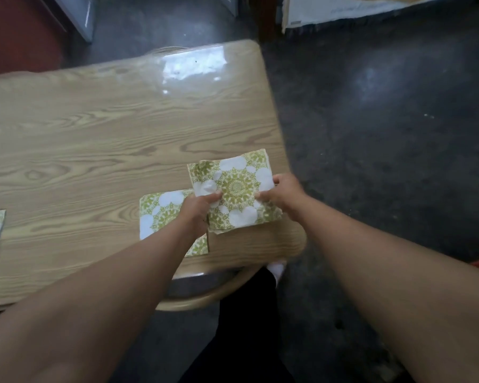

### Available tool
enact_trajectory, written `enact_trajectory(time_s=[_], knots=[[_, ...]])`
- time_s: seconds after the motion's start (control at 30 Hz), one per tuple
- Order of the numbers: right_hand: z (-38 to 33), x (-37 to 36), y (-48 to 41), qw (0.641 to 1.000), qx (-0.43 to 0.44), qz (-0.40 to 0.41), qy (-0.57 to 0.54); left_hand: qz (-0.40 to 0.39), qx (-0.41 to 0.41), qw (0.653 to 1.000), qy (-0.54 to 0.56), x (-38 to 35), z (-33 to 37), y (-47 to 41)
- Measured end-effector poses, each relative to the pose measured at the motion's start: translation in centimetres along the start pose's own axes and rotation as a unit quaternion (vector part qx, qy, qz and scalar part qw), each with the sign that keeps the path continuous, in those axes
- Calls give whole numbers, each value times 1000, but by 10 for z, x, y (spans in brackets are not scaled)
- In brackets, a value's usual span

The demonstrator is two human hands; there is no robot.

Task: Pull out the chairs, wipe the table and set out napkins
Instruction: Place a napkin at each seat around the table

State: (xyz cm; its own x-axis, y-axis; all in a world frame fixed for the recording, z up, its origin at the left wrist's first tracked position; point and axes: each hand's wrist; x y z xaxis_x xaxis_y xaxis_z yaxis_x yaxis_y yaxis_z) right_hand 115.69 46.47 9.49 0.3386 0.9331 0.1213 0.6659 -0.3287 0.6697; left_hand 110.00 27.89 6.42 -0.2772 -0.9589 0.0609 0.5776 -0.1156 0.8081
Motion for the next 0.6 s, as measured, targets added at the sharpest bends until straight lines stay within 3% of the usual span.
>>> enact_trajectory(time_s=[0.17,0.3,0.6], knots=[[-29,25,-43,995,32,-7,98,10,-4,1000,2,-22,32,-26],[-54,40,-74,990,31,-56,126,-5,-3,1000,3,-42,56,-34],[-104,60,-127,979,57,-81,178,93,15,990,103,-73,95,-54]])
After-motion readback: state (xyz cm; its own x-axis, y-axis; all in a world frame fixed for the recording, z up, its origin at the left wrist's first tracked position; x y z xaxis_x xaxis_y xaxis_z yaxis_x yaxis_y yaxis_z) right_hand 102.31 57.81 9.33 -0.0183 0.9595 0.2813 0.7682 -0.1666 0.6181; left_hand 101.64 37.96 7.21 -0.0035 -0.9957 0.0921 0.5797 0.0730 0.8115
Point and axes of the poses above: each hand's wrist, its own y-axis away from the middle knuckle, its own x-axis out of the back of the hand, z = x × y, and after that the axes turned 13 degrees about -y, right-handed
